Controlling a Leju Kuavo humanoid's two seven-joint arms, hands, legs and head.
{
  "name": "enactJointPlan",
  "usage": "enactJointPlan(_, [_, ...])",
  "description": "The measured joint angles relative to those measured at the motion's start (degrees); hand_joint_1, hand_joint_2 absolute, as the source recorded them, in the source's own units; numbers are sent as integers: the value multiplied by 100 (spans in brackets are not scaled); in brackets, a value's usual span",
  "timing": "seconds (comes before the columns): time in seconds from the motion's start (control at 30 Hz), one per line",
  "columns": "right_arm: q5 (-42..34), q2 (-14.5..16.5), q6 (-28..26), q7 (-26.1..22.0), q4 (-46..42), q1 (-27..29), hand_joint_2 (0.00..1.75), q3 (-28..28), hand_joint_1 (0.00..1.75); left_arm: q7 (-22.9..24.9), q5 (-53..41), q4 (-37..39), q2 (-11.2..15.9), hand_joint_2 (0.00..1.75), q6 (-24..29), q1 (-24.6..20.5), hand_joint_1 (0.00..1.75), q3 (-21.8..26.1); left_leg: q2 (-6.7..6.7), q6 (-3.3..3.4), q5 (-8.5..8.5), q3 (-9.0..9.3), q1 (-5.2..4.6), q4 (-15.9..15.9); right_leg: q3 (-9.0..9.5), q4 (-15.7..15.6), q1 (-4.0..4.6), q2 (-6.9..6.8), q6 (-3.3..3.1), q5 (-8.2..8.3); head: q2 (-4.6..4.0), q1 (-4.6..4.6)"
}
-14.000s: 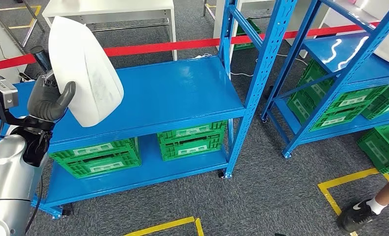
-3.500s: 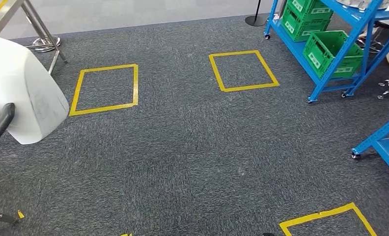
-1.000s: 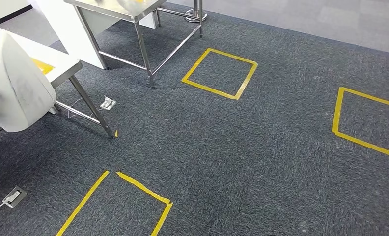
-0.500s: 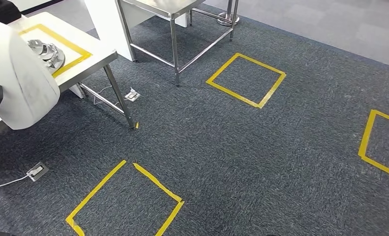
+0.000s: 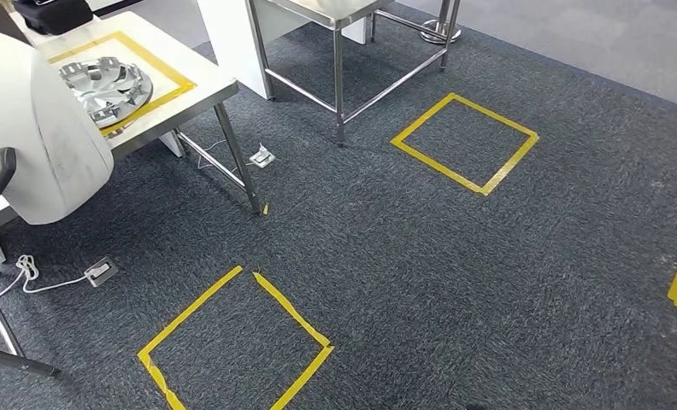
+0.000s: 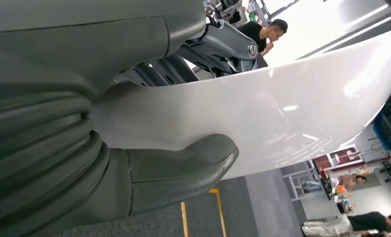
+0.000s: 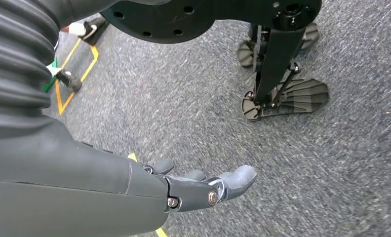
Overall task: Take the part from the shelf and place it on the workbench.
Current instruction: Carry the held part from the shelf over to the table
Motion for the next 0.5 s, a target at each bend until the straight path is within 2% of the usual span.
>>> enactJointPlan(0.03, [3,0,2,2,0,-1,175,0,0,9,-1,-9,-4,175,4,-11,175,-1,76,43,78,153,-22,-289,11,1,14,-49,23,-11,1,2])
enactJointPlan(0.07, [9,-1,4,2,0,-2,175,0,0,17,-3,-14,-8,175,7,-19,175,-2,116,85,96,227,-44,-436,21,1,27,-97,48,-19,1,3])
enactJointPlan(0.13, [25,-2,10,-2,0,-6,175,0,0,30,-5,-14,-11,175,11,-20,175,-3,20,162,100,225,-54,-460,41,-4,39,-192,100,-30,1,7])
enactJointPlan(0.17, [31,-5,13,-8,0,-9,175,0,0,31,-7,-15,-9,175,13,-17,175,-3,-34,191,112,227,-39,-471,46,15,33,-173,136,-50,1,6])
enactJointPlan(0.2, [34,-8,15,-19,0,-11,175,0,0,29,-8,-19,-6,175,13,-19,175,-3,-83,225,126,232,-20,-484,19,95,26,-85,172,-111,1,8])
enactJointPlan(0.23, [37,-10,20,-31,1,-12,175,1,0,25,-8,-25,-7,175,13,-19,175,-4,-125,256,139,237,1,-498,-61,280,15,44,206,-224,1,13])
enactJointPlan(0.3, [42,-12,28,-49,2,-2,175,2,0,18,-9,-34,-24,175,13,-5,175,-6,-215,296,150,225,15,-500,-402,977,-9,290,250,-565,1,23])
enactJointPlan(0.33, [44,-12,32,-52,2,7,175,2,0,16,-9,-38,-37,175,13,12,175,-7,-267,302,151,212,16,-493,-596,1352,-15,330,260,-704,1,27])
enactJointPlan(0.37, [46,-13,32,-53,2,17,175,2,0,16,-13,-40,-46,175,13,31,175,-8,-328,304,152,201,17,-482,-732,1594,-19,343,264,-753,1,27])
enactJointPlan(0.4, [47,-13,29,-54,2,26,175,2,0,16,-21,-43,-54,175,13,48,175,-8,-390,301,151,193,20,-469,-760,1615,-25,350,263,-687,0,27])
enactJointPlan(0.43, [48,-13,25,-54,2,32,175,2,0,16,-30,-46,-59,175,13,61,175,-8,-452,295,149,190,23,-454,-674,1411,-32,365,258,-524,1,28])
enactJointPlan(0.47, [48,-14,20,-53,2,35,175,2,0,17,-39,-53,-63,175,13,69,175,-8,-515,282,145,188,29,-438,-491,1025,-44,414,248,-304,1,28])
enactJointPlan(0.5, [48,-14,13,-52,2,34,175,2,0,18,-48,-61,-67,175,13,72,175,-8,-567,261,139,182,30,-423,-298,625,-57,523,241,-148,1,27])
